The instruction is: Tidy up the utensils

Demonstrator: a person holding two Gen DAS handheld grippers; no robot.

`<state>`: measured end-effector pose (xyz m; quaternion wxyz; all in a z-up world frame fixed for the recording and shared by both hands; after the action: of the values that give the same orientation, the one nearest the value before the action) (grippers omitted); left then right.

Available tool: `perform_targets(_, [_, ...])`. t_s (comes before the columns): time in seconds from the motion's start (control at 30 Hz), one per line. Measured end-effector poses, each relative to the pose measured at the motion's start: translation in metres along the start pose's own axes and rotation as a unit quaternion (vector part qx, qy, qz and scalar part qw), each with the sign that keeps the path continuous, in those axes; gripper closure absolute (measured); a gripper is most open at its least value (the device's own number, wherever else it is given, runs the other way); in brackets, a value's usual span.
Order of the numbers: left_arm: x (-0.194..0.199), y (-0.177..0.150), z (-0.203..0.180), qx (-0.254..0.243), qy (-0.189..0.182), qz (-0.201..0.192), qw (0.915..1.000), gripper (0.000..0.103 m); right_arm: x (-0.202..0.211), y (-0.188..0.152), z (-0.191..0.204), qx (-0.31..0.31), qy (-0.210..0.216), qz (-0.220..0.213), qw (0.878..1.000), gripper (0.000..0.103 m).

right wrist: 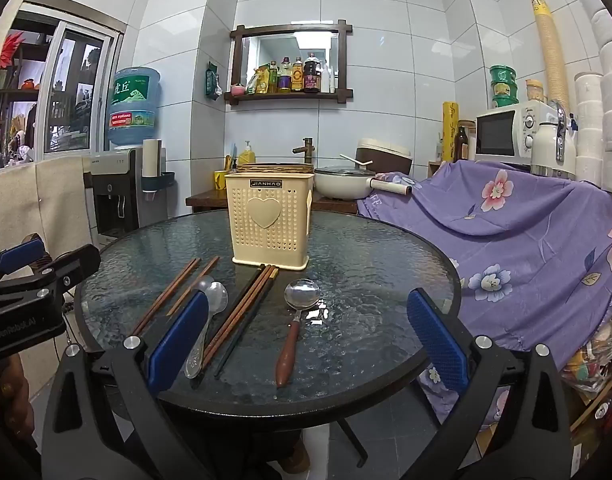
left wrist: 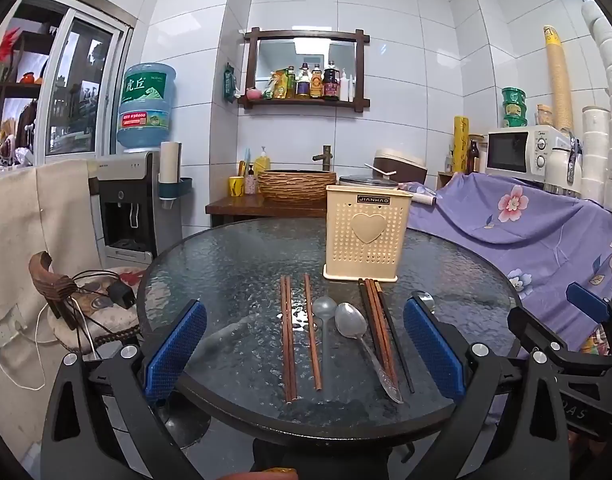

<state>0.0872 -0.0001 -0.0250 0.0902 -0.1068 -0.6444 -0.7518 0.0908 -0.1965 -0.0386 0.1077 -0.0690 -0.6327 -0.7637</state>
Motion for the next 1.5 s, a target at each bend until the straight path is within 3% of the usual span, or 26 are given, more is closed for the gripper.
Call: perform_targets(1.5, [-0.0013,-0.0065,0.0061,0.003,-0.001,-0.004,1.0000,0.006,-0.0006,0.0001,0.0001,0.003,-0.001,-0.001,1.000,0.005])
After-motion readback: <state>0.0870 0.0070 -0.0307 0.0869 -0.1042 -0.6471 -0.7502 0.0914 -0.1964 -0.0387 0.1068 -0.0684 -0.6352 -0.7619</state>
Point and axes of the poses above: each gripper's, at about its wrist camera, not at the fingertips, and x roughly against the way its jaws point, z to its left, y to its top, the point moved 9 cm from there along -x, roughly the way its jaws point, and after that the axes turned 11 degrees about -x, right-handed, at the moved point
